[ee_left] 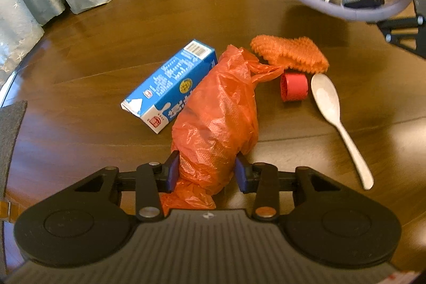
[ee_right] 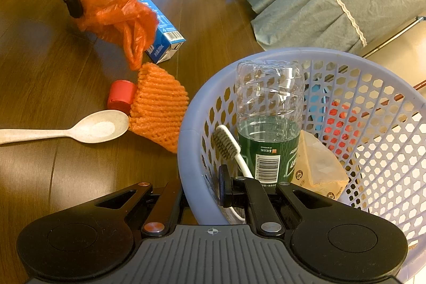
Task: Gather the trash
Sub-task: 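Lift the bag over the wastebasket and open the left tool, then move the open left tool down toward the orange mesh sleeve and red cap, then close the left tool on the red cap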
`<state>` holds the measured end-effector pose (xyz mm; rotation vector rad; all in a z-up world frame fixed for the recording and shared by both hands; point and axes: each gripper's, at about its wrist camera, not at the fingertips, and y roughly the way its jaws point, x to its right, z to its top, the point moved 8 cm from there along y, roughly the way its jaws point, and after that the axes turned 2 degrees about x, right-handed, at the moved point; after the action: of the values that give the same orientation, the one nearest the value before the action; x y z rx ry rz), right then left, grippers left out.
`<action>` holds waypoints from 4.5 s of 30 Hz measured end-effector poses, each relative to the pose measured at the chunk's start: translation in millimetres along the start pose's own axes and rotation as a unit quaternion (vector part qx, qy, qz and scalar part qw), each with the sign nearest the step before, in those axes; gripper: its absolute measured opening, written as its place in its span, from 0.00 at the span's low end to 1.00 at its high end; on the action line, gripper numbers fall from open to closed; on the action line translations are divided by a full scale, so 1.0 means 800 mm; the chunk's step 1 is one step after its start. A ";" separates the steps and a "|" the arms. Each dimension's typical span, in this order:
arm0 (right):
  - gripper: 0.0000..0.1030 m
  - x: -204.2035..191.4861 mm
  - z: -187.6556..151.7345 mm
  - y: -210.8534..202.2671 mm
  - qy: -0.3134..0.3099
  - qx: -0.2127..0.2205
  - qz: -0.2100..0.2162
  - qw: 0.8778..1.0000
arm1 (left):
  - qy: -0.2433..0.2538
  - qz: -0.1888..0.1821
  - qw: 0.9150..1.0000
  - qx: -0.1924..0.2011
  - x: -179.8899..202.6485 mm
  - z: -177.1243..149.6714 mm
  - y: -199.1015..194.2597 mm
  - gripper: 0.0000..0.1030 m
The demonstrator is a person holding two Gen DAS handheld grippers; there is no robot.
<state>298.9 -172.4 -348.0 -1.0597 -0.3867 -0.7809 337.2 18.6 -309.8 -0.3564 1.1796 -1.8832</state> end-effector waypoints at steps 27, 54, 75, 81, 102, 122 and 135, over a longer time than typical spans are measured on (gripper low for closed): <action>0.04 -0.002 0.001 0.001 0.002 0.000 0.000 1.000 | -0.045 -0.016 0.997 0.062 -0.013 0.062 -0.057 0.35; 0.04 0.004 0.005 0.003 0.019 0.003 0.000 1.000 | 0.211 -0.036 0.955 0.203 0.156 0.295 -0.088 0.62; 0.04 0.010 0.005 -0.001 0.030 0.003 0.000 1.000 | -0.060 -0.013 0.984 0.168 -0.013 0.179 -0.103 0.68; 0.04 0.009 0.005 0.000 0.029 0.003 0.000 1.000 | -0.129 0.001 0.982 0.137 -0.039 0.105 -0.087 0.68; 0.04 0.007 0.003 0.001 0.029 0.003 0.001 1.000 | -0.078 -0.060 0.992 0.074 0.091 0.057 0.020 0.42; 0.04 0.007 -0.002 0.000 0.026 0.003 0.001 1.000 | -0.089 -0.057 0.993 0.056 0.093 0.063 0.061 0.38; 0.04 0.007 -0.002 0.000 0.026 0.003 0.000 1.000 | -0.068 -0.054 0.995 0.056 0.098 0.060 0.069 0.23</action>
<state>302.6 -176.2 -345.3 -1.0331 -0.3446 -0.8043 349.8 -81.4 -346.7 -0.4855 0.9762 -1.9755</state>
